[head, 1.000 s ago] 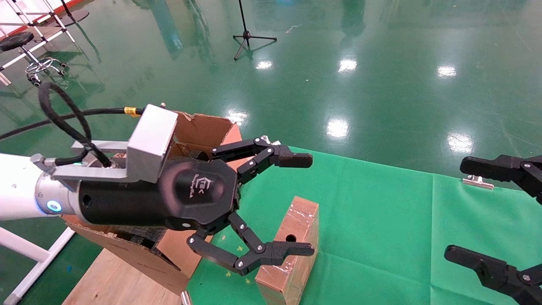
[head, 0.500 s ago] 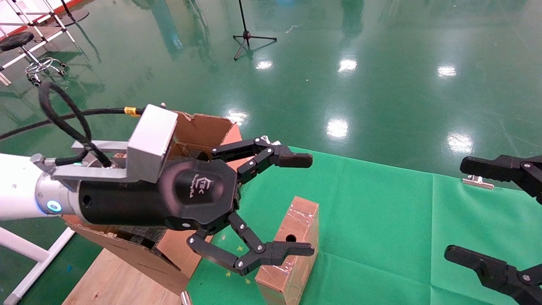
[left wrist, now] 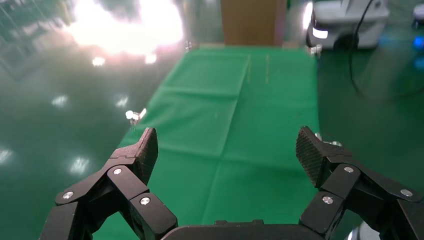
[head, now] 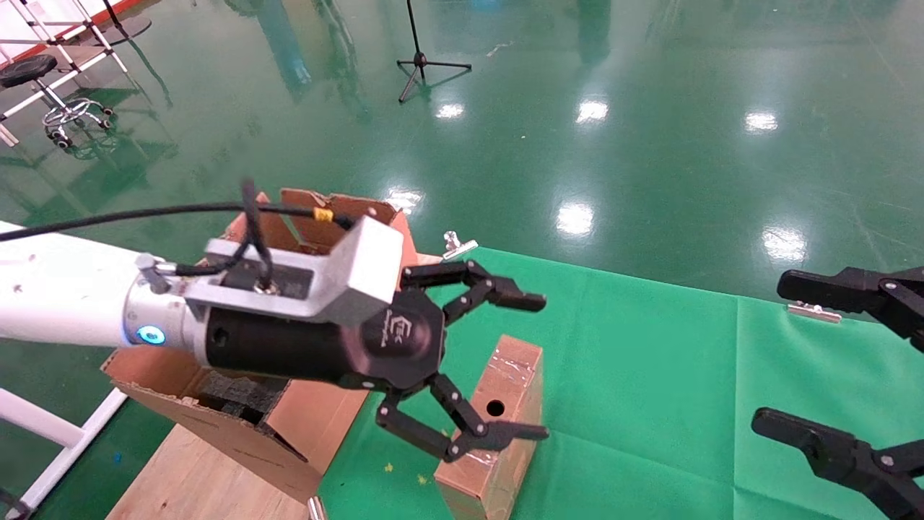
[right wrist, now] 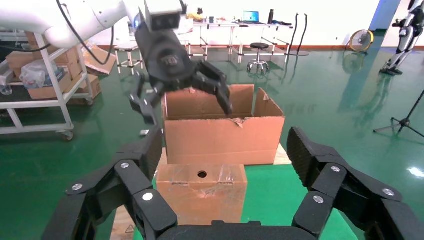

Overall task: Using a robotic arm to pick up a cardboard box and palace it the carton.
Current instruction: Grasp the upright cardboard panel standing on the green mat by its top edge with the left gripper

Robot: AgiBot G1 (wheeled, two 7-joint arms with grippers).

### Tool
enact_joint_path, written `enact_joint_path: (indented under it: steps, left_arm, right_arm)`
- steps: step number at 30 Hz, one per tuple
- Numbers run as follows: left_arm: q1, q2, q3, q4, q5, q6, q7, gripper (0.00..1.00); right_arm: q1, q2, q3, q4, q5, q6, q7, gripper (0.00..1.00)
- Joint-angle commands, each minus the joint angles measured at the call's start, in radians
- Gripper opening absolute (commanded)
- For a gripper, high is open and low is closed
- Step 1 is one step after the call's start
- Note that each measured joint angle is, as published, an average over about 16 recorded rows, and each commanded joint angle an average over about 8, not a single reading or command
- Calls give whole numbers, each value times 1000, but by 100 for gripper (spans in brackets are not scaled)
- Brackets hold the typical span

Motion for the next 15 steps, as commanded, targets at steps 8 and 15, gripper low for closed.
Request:
enact_joint_path:
  steps: [8,15]
  left_arm:
    - [-36,6,25,-5,60,-13,-26,100]
    - [-163,48,99,-26,261,-80,-195,100]
  right_arm:
    - [0,0,0,0,0,0,0,0]
    - [0,0,0,0,0,0,0,0]
